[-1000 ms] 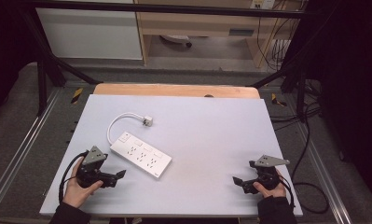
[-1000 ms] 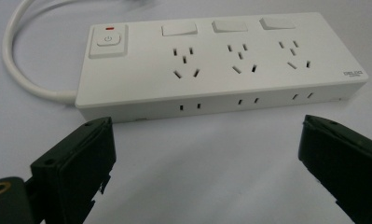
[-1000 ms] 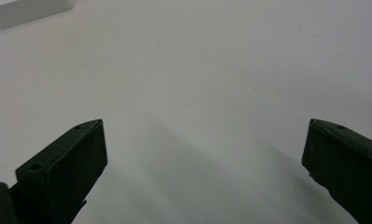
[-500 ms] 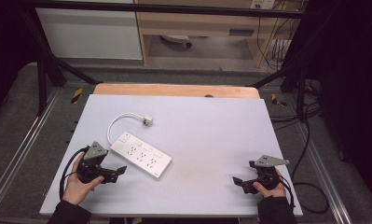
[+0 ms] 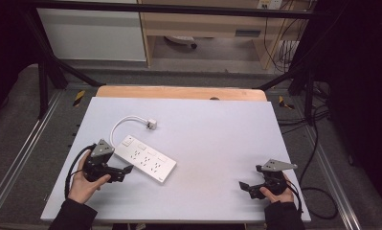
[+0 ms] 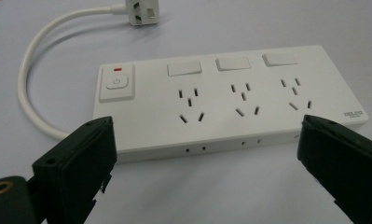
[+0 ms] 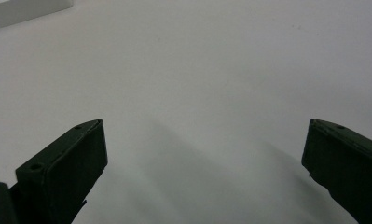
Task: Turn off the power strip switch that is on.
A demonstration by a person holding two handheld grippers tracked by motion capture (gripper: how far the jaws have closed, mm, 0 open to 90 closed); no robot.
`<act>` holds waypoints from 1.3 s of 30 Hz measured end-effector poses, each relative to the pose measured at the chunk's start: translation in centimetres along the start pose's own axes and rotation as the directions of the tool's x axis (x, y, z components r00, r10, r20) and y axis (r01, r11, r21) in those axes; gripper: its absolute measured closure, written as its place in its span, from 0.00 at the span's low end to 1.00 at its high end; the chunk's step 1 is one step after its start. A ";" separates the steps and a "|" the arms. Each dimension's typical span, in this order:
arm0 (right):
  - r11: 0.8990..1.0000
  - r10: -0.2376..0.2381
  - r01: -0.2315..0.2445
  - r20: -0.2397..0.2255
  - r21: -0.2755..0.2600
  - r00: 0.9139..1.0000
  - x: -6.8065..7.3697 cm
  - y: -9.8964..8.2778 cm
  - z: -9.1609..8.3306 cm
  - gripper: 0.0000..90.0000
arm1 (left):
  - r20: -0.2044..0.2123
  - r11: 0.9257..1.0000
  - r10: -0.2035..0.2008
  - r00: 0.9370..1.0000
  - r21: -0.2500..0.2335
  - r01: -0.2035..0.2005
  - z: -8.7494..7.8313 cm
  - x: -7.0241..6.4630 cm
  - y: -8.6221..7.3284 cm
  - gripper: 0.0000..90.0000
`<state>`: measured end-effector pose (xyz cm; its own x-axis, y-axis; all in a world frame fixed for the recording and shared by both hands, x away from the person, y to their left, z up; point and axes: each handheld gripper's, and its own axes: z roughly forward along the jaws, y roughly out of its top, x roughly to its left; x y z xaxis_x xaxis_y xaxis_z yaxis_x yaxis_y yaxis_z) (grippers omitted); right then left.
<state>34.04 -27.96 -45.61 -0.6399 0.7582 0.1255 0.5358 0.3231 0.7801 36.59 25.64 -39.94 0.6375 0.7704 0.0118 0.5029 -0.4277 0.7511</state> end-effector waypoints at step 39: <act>1.000 0.000 0.000 -0.001 0.000 1.000 0.0 0.0 0.0 0.01 | -0.040 1.000 -0.012 0.999 -0.007 0.012 2.7 0.4 2.6 0.28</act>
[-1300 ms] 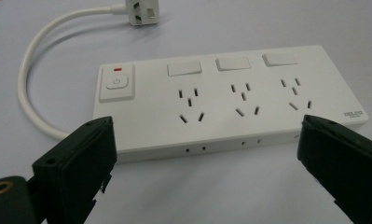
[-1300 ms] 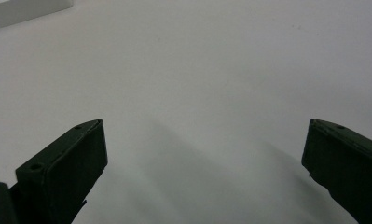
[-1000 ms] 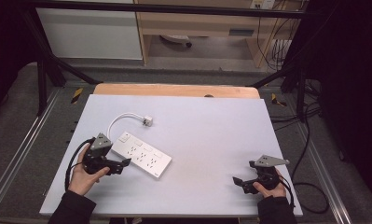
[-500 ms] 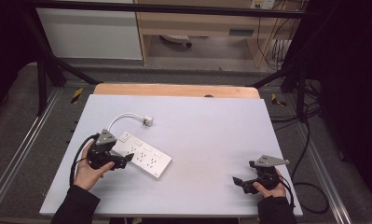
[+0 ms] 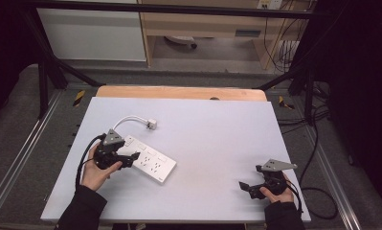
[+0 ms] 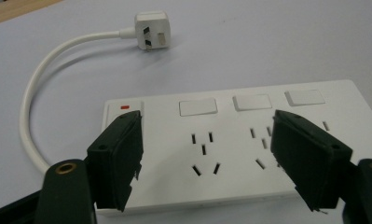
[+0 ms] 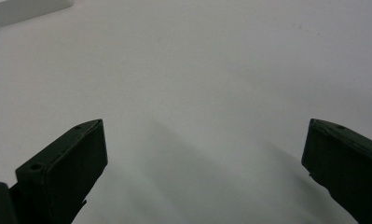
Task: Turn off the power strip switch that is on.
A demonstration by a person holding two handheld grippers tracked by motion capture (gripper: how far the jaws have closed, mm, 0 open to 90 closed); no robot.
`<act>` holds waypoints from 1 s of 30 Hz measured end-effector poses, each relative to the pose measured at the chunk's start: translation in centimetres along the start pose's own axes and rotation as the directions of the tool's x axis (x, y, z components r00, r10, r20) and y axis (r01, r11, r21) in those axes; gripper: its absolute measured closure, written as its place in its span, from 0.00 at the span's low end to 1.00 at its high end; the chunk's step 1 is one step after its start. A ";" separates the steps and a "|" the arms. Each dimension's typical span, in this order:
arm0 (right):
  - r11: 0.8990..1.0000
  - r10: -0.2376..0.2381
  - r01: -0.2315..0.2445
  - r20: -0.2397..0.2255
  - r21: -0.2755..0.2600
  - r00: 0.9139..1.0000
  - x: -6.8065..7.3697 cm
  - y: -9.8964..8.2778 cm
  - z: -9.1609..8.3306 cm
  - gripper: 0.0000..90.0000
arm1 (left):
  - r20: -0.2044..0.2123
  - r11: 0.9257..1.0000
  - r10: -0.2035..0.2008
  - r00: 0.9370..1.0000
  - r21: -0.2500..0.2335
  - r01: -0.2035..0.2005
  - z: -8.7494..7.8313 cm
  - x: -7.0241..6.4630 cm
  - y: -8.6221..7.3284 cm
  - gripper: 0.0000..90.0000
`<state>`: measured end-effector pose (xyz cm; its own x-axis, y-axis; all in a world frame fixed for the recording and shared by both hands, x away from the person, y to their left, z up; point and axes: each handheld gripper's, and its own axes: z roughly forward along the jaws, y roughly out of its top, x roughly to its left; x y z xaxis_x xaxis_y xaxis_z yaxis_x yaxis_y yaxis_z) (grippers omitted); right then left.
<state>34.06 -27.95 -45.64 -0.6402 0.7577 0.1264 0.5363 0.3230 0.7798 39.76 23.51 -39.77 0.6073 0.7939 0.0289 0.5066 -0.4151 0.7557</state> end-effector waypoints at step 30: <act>1.000 -0.004 0.004 -0.002 0.005 1.000 0.0 0.0 0.0 0.01 | 0.001 0.999 -0.035 0.999 -0.021 0.035 1.8 0.0 1.0 0.68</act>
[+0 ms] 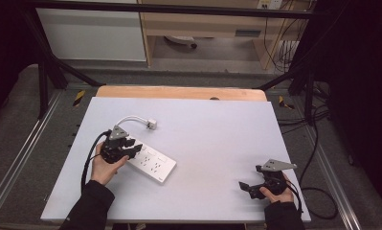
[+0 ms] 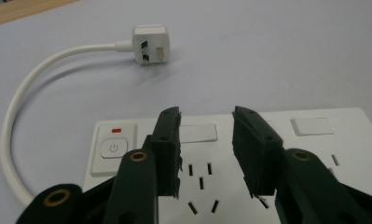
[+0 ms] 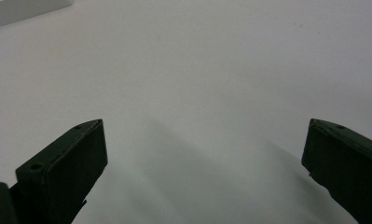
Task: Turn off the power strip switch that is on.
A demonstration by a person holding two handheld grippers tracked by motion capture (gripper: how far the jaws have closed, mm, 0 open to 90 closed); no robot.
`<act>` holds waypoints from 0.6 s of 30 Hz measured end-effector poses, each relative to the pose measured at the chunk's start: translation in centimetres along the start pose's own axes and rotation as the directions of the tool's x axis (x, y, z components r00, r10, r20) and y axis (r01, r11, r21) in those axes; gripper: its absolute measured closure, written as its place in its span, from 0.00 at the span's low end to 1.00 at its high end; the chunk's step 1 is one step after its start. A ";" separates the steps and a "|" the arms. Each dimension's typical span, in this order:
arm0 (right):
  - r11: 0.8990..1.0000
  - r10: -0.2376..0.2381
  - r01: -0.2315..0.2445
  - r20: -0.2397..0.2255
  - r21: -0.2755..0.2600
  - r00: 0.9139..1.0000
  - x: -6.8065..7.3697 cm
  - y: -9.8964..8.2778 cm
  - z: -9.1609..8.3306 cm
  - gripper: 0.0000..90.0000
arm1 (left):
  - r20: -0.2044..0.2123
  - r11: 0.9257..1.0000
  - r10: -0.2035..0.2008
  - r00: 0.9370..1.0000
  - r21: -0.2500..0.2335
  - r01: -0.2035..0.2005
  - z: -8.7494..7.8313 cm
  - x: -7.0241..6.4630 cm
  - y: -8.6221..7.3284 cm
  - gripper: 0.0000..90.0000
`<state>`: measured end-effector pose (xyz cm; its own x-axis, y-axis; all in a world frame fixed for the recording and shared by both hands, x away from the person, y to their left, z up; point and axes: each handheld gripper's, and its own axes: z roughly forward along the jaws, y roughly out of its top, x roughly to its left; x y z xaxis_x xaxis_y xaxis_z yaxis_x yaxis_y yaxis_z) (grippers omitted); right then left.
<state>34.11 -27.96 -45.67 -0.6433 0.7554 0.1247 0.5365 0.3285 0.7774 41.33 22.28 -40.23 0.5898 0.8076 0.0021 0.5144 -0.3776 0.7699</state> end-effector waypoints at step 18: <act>1.000 -0.001 0.001 0.001 0.003 1.000 0.0 0.0 0.1 0.01 | 0.014 1.000 -0.022 1.000 -0.001 0.022 1.2 0.3 -0.2 0.87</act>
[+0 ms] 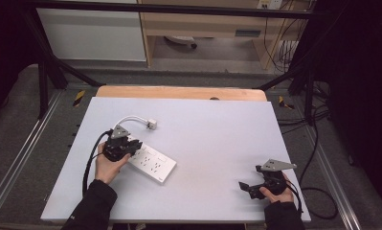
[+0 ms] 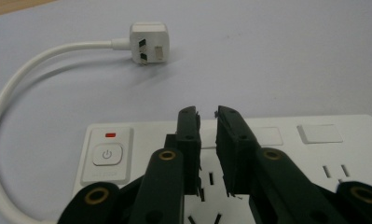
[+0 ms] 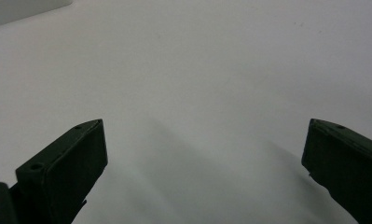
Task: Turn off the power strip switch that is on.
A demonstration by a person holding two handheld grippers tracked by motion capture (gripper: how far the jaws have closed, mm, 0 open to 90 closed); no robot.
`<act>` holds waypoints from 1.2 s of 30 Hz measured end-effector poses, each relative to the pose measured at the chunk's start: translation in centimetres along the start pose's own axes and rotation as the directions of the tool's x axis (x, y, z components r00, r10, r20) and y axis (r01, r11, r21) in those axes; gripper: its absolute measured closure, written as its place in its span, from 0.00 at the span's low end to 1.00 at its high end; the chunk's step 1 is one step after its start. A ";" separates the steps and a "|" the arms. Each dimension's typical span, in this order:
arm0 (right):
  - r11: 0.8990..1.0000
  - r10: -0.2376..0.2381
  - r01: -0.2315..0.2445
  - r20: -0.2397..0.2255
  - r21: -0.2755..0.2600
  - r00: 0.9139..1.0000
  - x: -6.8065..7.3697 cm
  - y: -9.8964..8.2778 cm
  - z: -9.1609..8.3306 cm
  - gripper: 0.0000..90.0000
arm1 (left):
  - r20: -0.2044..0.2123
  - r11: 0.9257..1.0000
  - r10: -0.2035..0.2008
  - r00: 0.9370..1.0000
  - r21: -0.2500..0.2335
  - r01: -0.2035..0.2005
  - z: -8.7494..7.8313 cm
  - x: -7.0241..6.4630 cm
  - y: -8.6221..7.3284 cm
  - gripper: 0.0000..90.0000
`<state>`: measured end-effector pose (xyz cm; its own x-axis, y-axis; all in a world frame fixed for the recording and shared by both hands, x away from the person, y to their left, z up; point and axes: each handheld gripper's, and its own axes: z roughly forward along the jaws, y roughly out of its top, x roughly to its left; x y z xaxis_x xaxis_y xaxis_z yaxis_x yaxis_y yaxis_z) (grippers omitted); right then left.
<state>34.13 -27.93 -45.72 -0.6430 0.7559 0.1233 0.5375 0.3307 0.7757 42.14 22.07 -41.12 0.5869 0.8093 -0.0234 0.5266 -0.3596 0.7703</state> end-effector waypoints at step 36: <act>1.000 0.003 -0.003 -0.003 0.005 1.000 0.0 0.0 0.0 0.01 | 0.026 1.000 0.012 1.000 0.020 -0.012 2.2 -0.1 -0.5 0.99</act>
<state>34.15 -27.94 -45.74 -0.6429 0.7552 0.1280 0.5425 0.3310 0.7721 43.14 21.19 -42.92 0.6089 0.7927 -0.0307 0.5317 -0.3791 0.7574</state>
